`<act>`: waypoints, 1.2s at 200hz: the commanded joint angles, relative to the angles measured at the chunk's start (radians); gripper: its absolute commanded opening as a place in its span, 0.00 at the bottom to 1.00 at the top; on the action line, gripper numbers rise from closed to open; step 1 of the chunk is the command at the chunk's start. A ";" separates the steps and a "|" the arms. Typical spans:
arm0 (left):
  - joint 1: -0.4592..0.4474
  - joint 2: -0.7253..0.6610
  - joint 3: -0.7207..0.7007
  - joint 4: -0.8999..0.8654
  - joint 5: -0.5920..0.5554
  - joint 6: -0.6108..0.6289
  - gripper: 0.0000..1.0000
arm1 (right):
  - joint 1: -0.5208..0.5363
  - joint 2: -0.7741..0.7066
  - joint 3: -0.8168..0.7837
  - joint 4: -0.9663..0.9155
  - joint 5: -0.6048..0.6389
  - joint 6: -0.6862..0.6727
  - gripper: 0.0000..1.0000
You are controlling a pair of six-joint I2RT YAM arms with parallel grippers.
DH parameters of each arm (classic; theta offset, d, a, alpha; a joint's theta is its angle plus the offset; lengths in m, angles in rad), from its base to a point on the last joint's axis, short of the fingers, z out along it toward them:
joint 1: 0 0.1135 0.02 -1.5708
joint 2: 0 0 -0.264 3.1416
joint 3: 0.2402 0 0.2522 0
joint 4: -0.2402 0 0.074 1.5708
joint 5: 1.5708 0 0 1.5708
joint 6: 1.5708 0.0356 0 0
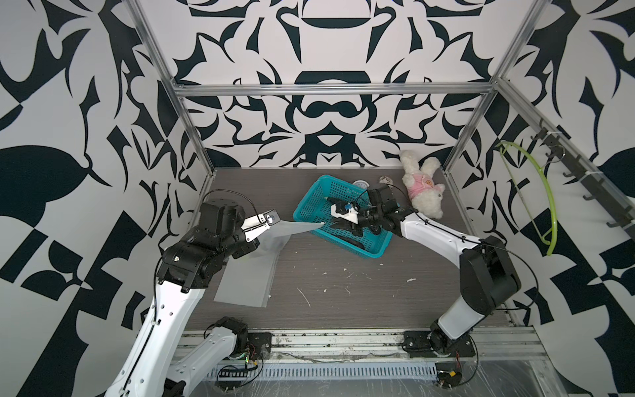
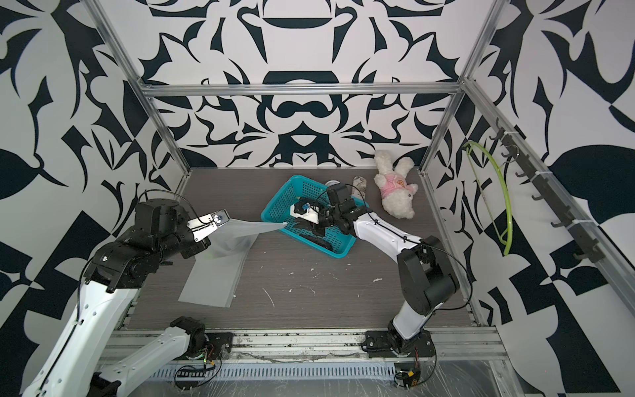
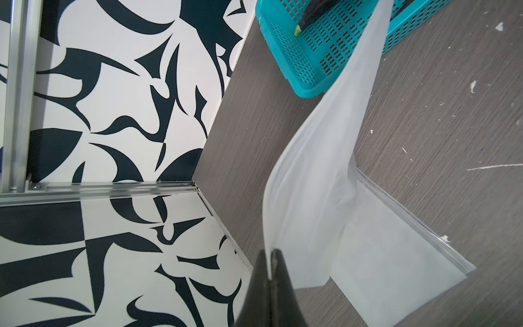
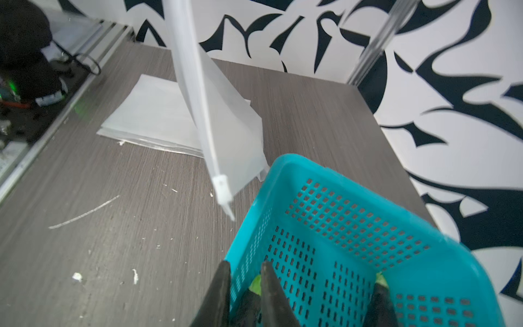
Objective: Place the eggplant in a zip-top bag and seal the zipper
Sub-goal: Zip the zipper on the zipper food storage bag, then place the zipper food storage bag at the center of the board.
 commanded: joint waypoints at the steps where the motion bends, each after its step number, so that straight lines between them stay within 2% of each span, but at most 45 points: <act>1: 0.003 0.013 0.021 -0.023 0.045 -0.017 0.00 | -0.002 -0.058 0.025 0.016 -0.036 0.074 0.29; 53: 0.007 0.060 0.102 -0.126 0.156 -0.049 0.00 | -0.003 -0.115 -0.023 0.089 -0.071 0.098 0.40; 67: 0.009 0.082 0.133 -0.160 0.178 -0.055 0.00 | 0.001 -0.122 -0.040 0.143 -0.137 0.139 0.48; 76: 0.010 0.102 0.152 -0.193 0.193 -0.059 0.00 | 0.012 -0.124 -0.044 0.180 -0.183 0.173 0.57; 84: 0.010 0.120 0.169 -0.219 0.203 -0.064 0.00 | 0.031 -0.124 -0.043 0.201 -0.200 0.184 0.60; 116: 0.017 0.114 0.171 -0.218 0.216 -0.066 0.00 | 0.065 -0.095 -0.024 0.217 -0.166 0.179 0.60; 154: 0.019 0.077 0.189 -0.210 0.247 -0.047 0.00 | 0.066 -0.084 -0.057 0.341 -0.133 0.221 0.60; 186: 0.019 0.022 0.174 -0.152 0.255 -0.033 0.00 | 0.066 -0.048 -0.016 0.329 -0.135 0.233 0.60; 219: 0.021 -0.002 0.186 -0.014 0.174 -0.123 0.00 | 0.067 -0.084 -0.055 0.376 -0.080 0.271 0.60; 240: 0.056 0.058 0.250 -0.017 0.161 -0.196 0.00 | 0.066 -0.113 -0.086 0.393 -0.050 0.303 0.60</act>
